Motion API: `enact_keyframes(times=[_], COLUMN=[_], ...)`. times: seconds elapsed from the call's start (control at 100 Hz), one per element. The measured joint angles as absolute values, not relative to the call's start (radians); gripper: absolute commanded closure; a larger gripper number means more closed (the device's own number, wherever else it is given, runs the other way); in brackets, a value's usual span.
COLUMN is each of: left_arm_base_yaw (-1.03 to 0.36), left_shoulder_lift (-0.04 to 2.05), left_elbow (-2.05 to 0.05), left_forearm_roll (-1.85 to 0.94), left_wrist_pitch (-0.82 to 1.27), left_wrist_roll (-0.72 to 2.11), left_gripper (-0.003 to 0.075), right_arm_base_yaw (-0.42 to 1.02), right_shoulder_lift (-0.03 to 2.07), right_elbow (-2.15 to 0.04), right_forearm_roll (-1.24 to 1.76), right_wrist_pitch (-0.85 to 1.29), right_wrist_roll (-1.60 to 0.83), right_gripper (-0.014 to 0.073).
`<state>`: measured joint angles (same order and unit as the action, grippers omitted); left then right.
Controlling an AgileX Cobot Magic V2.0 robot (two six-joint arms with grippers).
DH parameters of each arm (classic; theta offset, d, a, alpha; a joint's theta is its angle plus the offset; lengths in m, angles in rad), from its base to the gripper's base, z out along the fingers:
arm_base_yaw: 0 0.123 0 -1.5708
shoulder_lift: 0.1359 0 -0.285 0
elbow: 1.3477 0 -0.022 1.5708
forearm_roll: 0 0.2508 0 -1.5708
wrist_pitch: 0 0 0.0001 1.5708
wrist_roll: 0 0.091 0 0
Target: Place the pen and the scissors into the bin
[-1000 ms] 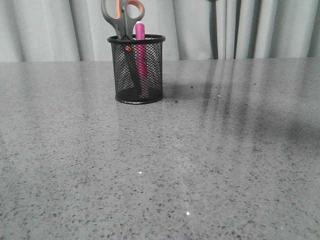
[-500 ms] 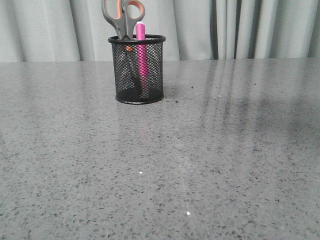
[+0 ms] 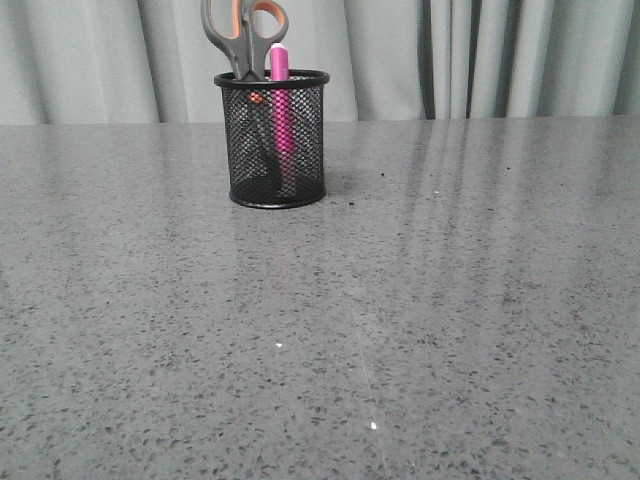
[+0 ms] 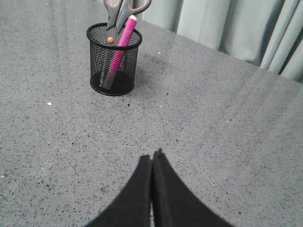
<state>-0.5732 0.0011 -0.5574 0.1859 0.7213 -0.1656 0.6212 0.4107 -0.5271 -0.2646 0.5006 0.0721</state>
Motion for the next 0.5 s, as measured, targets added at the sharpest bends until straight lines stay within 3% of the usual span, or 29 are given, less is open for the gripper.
enact_keyframes(times=[0.5], left_arm_base_yaw=[-0.573], left_shoulder_lift=[0.001], left_elbow=[-0.557], left_forearm_roll=[0.186], left_wrist_pitch=[0.721], left_wrist_roll=[-0.166], left_gripper=[0.0739], right_arm_base_yaw=[0.621], right_shoulder_lift=[0.347], right_elbow=[-0.518], right_forearm_roll=[-0.265], right_wrist_pitch=[0.510], right_wrist_roll=[0.072], right_gripper=[0.0662])
